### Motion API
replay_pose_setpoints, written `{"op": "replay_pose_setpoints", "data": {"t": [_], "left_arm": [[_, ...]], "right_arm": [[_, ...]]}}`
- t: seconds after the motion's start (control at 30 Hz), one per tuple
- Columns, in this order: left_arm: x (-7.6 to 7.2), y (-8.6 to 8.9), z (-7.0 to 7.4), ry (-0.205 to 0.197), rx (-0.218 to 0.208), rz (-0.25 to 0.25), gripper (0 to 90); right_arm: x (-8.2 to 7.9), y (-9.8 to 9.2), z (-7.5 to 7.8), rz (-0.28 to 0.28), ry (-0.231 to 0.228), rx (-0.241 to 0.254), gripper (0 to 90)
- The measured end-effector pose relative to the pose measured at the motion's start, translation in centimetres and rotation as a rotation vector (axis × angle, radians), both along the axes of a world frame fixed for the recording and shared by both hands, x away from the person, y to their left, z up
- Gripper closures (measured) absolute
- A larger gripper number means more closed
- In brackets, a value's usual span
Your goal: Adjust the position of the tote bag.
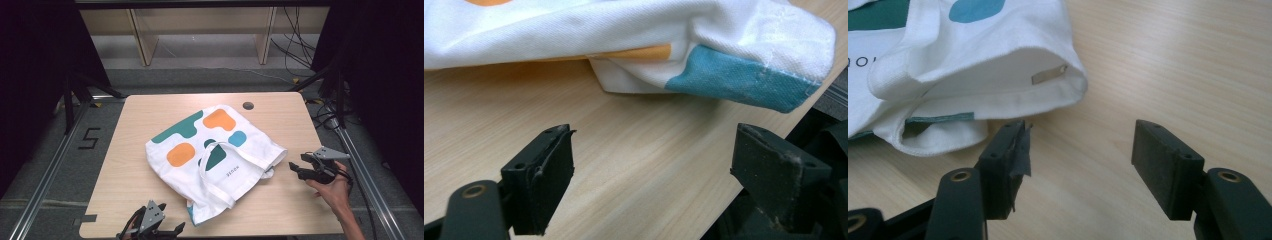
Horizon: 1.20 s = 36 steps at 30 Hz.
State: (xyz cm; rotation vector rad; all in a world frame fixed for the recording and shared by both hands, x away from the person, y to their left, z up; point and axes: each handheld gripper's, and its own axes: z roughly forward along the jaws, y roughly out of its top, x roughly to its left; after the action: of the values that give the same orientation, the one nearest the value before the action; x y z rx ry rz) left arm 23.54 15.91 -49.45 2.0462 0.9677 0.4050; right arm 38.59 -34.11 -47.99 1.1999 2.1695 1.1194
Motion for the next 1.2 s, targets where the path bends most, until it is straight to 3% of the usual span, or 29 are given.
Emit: {"op": "replay_pose_setpoints", "data": {"t": [0.13, 0.17, 0.2, 0.3, 0.43, 0.5, 0.53, 0.6, 0.67, 0.7, 0.77, 0.9, 1.0, 1.03, 1.07, 1.13, 1.17, 1.2], "left_arm": [[0.0, 0.0, 0.1, -0.018, 0.025, -0.021, 16.1], [-0.1, -0.2, 0.0, -0.003, 0.001, -0.004, 16.1], [0.0, -0.3, 0.0, -0.015, 0.003, -0.006, 16.1], [0.1, -0.8, 0.1, -0.003, -0.004, -0.018, 16.2], [0.1, -1.2, 0.1, -0.014, 0.018, -0.027, 16.3], [0.2, -1.7, 0.1, -0.003, 0.017, -0.035, 16.3], [0.2, -1.8, 0.1, -0.004, 0.013, -0.038, 16.3], [0.3, -2.0, 0.1, -0.026, -0.002, -0.04, 17.1], [0.1, -2.0, 0.1, -0.022, 0.002, -0.037, 18.1], [0.1, -1.9, 0.2, -0.025, 0.027, -0.052, 18.9], [-0.2, -2.2, 0.3, -0.017, -0.004, -0.07, 20.4], [-0.6, -2.3, 0.3, -0.02, 0.022, -0.095, 20.7], [-1.0, -3.4, 0.4, -0.02, -0.025, -0.107, 19.2], [-1.0, -3.8, 0.4, -0.026, -0.02, -0.105, 19.0], [-0.8, -4.0, 0.4, -0.036, 0.01, -0.104, 18.6], [-0.7, -4.5, 0.2, -0.034, 0.001, -0.09, 19.3], [-0.1, -5.0, 0.0, -0.028, 0.035, -0.085, 19.6], [0.1, -5.3, 0.0, -0.013, 0.034, -0.076, 19.7]], "right_arm": [[0.3, 0.5, 0.2, -0.012, -0.014, -0.011, 40.5], [0.7, 0.5, 0.2, 0.005, -0.04, -0.023, 40.6], [0.9, 0.5, 0.2, 0.005, -0.048, -0.033, 40.8], [1.7, 1.2, 0.1, 0.018, -0.038, -0.014, 41.5], [2.4, 2.0, 0.2, 0.021, -0.042, -0.035, 42.0], [3.2, 2.5, 0.3, 0.025, -0.04, -0.034, 44.0], [3.6, 2.5, 0.3, 0.031, -0.065, -0.047, 45.3], [4.0, 2.8, 0.3, 0.036, -0.062, -0.047, 46.8], [4.5, 2.9, 0.4, 0.05, -0.073, -0.076, 48.4], [4.8, 2.9, 0.3, 0.053, -0.08, -0.076, 49.5], [5.1, 3.0, 0.2, 0.067, -0.08, -0.097, 52.5], [5.4, 3.2, 0.1, 0.087, -0.076, -0.094, 56.8], [5.5, 3.3, 0.1, 0.087, -0.062, -0.097, 57.2], [5.6, 3.3, 0.0, 0.092, -0.068, -0.101, 57.2], [5.5, 3.5, 0.0, 0.075, -0.047, -0.085, 57.3], [5.6, 3.5, 0.0, 0.078, -0.052, -0.086, 58.3], [5.7, 3.5, 0.0, 0.088, -0.059, -0.083, 58.9], [5.7, 3.5, 0.0, 0.089, -0.057, -0.077, 59.3]]}}
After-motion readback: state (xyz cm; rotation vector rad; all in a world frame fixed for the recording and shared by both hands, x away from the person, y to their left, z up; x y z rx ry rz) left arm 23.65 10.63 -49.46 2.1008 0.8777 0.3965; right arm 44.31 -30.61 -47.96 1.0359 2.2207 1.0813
